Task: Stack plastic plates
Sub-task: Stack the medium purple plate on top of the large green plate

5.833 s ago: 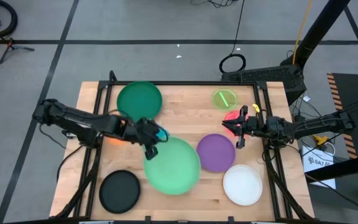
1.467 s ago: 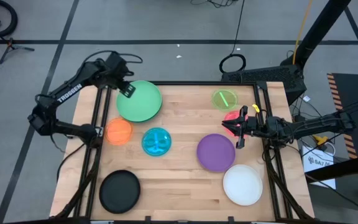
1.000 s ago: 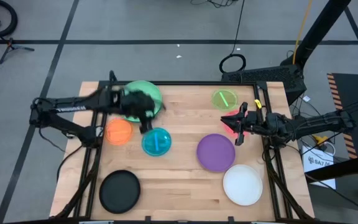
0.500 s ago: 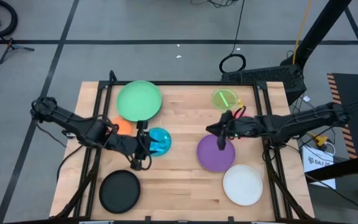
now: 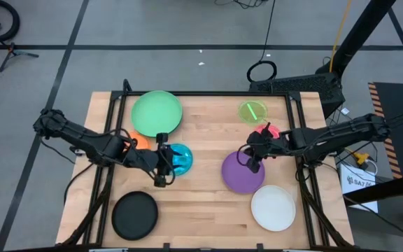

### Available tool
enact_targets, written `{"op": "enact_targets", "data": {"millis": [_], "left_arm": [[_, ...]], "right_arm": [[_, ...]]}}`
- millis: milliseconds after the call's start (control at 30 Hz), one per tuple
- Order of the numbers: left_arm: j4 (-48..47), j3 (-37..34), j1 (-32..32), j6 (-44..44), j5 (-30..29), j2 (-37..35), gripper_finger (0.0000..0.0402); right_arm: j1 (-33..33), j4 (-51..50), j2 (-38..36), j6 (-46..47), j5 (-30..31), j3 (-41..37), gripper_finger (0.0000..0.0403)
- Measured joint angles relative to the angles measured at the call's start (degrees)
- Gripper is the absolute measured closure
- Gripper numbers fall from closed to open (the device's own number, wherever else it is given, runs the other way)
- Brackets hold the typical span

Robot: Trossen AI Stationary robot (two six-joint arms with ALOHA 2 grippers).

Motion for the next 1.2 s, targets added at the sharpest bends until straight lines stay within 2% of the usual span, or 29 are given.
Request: {"op": "enact_targets", "data": {"millis": [167,267,367,533,767,867,967,1200], "left_arm": [[-5.2,0.0,0.1,-3.4,0.0,0.6,0.0225],[-7.2,0.0,0.2,-1.8,0.0,0.4,0.0225],[-9.8,0.0,-1.5,0.4,0.0,0.3,0.0225],[-5.7,-3.6,-4.3,4.3,0.1,0.2,0.0225],[6.9,-11.7,-6.6,6.5,0.2,-3.1,0.0225],[12.0,-14.8,-6.6,8.8,0.2,-5.8,0.0225],[16.2,-17.2,-5.5,12.4,0.2,-8.3,0.0225],[16.9,-18.7,0.5,17.6,0.2,-14.9,0.0225]], "right_arm": [[-0.2,1.7,0.0,0.4,-2.1,0.0,0.0367],[0.7,5.5,0.6,2.0,-5.5,0.0,0.0367],[2.7,9.8,2.1,3.6,-5.9,0.0,0.0372],[5.3,16.5,6.2,6.8,-5.8,0.4,0.0390],[8.5,17.4,14.4,7.1,-5.8,7.7,0.0401],[9.4,15.2,18.2,7.1,-5.8,12.0,0.0401],[9.8,8.7,21.3,9.2,-5.8,16.6,0.0401],[9.3,-1.6,25.6,17.1,-5.7,21.7,0.0401]]}}
